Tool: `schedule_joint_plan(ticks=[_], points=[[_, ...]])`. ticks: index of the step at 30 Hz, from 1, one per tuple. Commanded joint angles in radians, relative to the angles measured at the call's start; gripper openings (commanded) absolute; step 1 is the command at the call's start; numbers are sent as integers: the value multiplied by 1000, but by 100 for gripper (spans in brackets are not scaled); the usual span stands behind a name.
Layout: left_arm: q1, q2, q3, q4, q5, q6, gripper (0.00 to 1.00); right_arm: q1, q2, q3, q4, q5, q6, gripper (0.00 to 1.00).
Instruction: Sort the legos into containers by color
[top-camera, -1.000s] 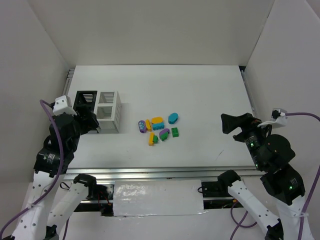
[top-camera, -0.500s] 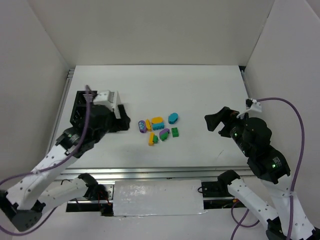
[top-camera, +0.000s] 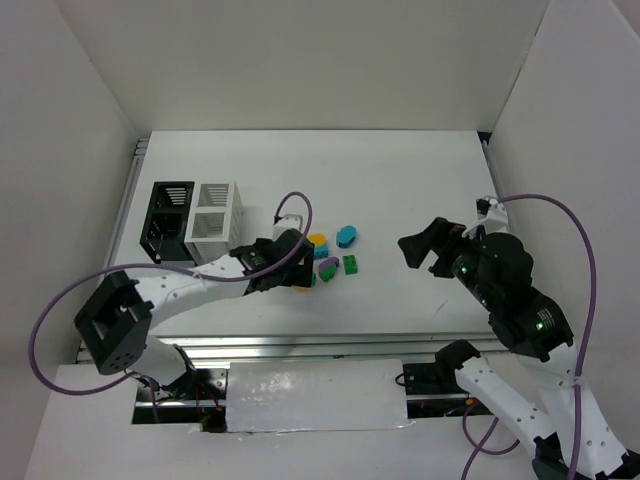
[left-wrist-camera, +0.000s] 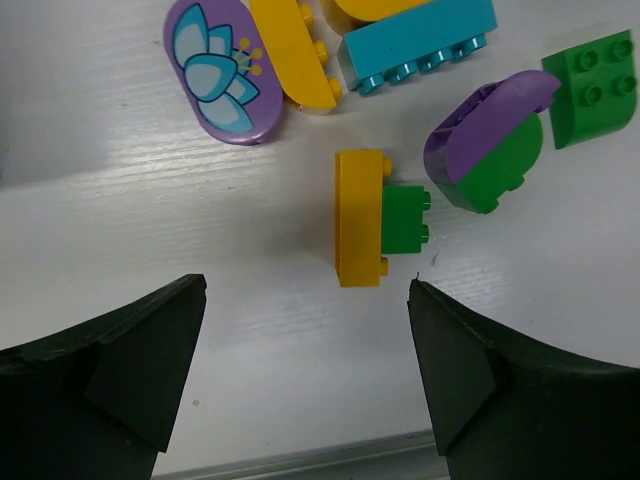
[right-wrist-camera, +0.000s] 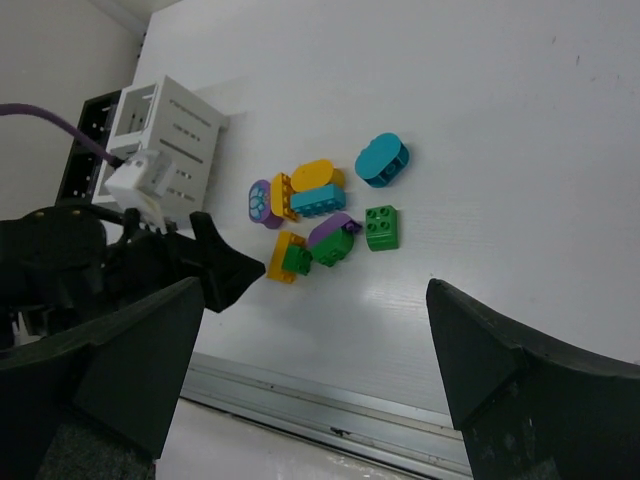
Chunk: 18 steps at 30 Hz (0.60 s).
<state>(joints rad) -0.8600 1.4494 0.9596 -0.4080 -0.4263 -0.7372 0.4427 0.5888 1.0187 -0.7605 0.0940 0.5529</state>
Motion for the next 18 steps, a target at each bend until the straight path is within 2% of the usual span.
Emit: schedule_joint_plan(ticks=[1,18], points=[[-16,87,28,107,12,-8,94,10,28,-20,33,-17,-8,100],[-27,290,107,146,31,16,83,10,20,-46,41,-25,-30,100]])
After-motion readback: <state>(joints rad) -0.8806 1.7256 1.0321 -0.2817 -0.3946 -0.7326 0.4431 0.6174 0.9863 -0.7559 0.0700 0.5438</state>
